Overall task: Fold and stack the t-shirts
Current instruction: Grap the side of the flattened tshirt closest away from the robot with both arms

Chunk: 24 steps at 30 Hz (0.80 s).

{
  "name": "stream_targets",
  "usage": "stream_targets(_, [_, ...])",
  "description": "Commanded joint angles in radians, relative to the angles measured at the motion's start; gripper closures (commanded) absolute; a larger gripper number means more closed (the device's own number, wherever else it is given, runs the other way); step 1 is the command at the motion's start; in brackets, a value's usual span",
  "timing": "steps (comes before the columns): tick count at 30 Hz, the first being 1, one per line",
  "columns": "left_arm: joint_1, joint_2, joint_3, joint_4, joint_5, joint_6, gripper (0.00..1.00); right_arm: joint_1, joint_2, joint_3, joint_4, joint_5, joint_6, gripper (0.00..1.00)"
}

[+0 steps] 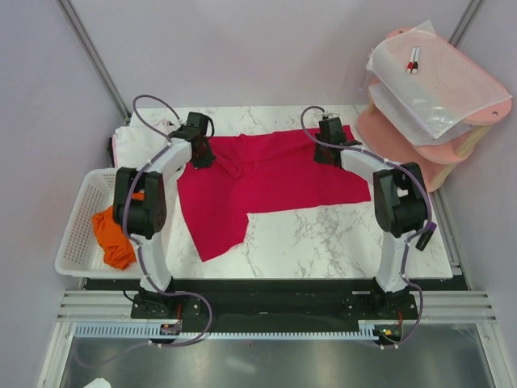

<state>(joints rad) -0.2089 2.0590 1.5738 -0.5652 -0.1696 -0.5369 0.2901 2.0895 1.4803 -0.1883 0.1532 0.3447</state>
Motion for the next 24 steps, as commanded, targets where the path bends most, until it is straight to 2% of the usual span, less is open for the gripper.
stream_targets(1, [-0.014,-0.292,-0.145,0.079,0.087,0.012,0.98,-0.003,-0.302,-0.15,0.032,-0.021,0.037,0.88])
stream_targets(3, [-0.015,-0.392,-0.275,0.09,0.123,-0.018,0.98,-0.006,-0.42,-0.271,0.03,-0.023,0.056,0.84])
stream_targets(5, [-0.018,-0.457,-0.365,0.12,0.14,-0.029,0.88,-0.019,-0.523,-0.395,0.021,-0.027,0.089,0.7])
stream_targets(6, [-0.018,-0.52,-0.455,0.129,0.154,-0.034,0.55,-0.025,-0.555,-0.435,0.02,-0.032,0.1,0.6])
stream_targets(7, [-0.018,-0.549,-0.495,0.143,0.156,-0.041,0.42,-0.041,-0.618,-0.474,0.018,-0.038,0.121,0.53])
stream_targets(9, [-0.02,-0.612,-0.608,0.152,0.15,-0.073,0.27,-0.061,-0.676,-0.583,0.01,-0.044,0.157,0.39])
stream_targets(12, [-0.023,-0.723,-0.728,0.16,0.156,-0.107,0.23,-0.109,-0.781,-0.702,0.009,-0.05,0.212,0.29])
stream_targets(17, [-0.03,-0.896,-0.88,0.154,0.151,-0.172,0.21,-0.198,-0.87,-0.827,-0.007,-0.05,0.275,0.28])
stream_targets(23, [-0.037,-1.019,-1.012,0.123,0.13,-0.221,0.17,-0.299,-0.855,-0.89,0.007,-0.032,0.316,0.3])
stream_targets(24, [-0.04,-1.037,-1.02,0.113,0.128,-0.231,0.0,-0.333,-0.838,-0.894,0.012,-0.038,0.323,0.31])
